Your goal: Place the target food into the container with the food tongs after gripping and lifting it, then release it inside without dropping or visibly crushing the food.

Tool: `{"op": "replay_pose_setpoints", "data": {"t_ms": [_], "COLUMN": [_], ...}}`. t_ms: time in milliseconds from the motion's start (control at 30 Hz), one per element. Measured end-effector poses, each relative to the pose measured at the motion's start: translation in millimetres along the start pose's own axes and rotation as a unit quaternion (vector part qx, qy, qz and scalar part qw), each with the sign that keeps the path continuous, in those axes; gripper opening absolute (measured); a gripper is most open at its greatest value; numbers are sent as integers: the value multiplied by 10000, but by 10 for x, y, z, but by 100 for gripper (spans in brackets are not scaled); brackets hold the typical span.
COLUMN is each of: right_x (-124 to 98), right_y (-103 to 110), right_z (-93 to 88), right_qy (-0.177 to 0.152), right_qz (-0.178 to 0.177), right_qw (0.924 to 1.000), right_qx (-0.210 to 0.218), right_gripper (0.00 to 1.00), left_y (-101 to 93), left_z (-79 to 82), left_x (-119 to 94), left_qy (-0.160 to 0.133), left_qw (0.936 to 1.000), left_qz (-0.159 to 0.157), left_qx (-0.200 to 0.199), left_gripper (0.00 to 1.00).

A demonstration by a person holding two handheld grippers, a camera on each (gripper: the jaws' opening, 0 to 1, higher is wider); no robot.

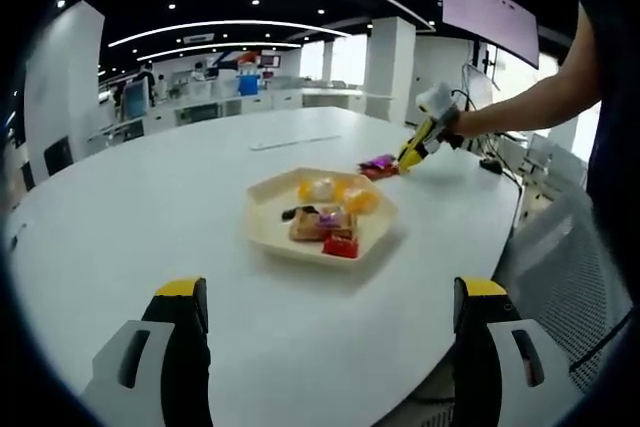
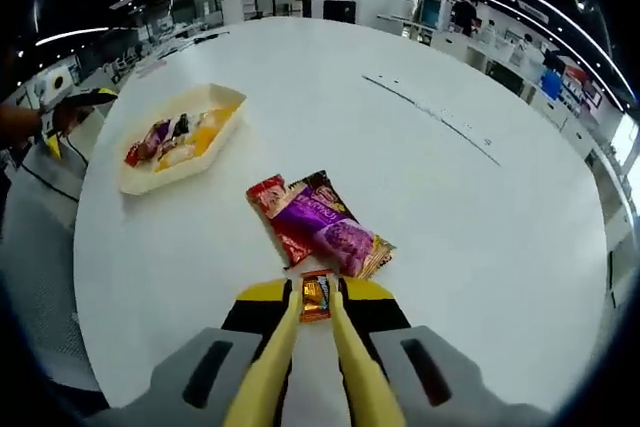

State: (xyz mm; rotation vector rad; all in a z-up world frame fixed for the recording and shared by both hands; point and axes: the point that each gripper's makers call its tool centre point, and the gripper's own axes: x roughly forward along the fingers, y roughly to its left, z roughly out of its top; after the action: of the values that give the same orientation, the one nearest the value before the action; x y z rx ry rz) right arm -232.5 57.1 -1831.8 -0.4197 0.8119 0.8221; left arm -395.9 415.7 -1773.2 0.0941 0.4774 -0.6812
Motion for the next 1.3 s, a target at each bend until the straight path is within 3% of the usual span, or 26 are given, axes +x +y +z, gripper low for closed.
{"op": "replay_pose_setpoints", "data": {"t_ms": [67,100,367,700,833,1300], "right_x": [-29,-48,-222,-558,-611,-594], "right_y": [43,19,-77,-313,-345,-103], "right_z": [16,34,250,720,819,1082], "right_qy": [0,-7,-146,-454,-502,-538], "right_qz": [80,28,-85,-358,-440,-360], "right_qw": [9997,10000,9998,9982,9977,9979], "right_qx": [211,31,84,167,113,-97], "right_gripper": [17,17,17,18,19,19], "left_y": [3,4,-9,-1,-5,12], "left_z": [-1,1,5,58,68,108], "left_x": [0,0,3,-11,-13,-31], "left_qy": [-2,-8,-28,-165,-182,-289], "left_qw": [10000,10000,10000,9999,9998,9996], "left_qz": [-1,-1,-40,-39,-43,-8], "left_qx": [-14,-17,21,-13,-10,-12], "left_gripper": [99,99,99,99,99,99]}}
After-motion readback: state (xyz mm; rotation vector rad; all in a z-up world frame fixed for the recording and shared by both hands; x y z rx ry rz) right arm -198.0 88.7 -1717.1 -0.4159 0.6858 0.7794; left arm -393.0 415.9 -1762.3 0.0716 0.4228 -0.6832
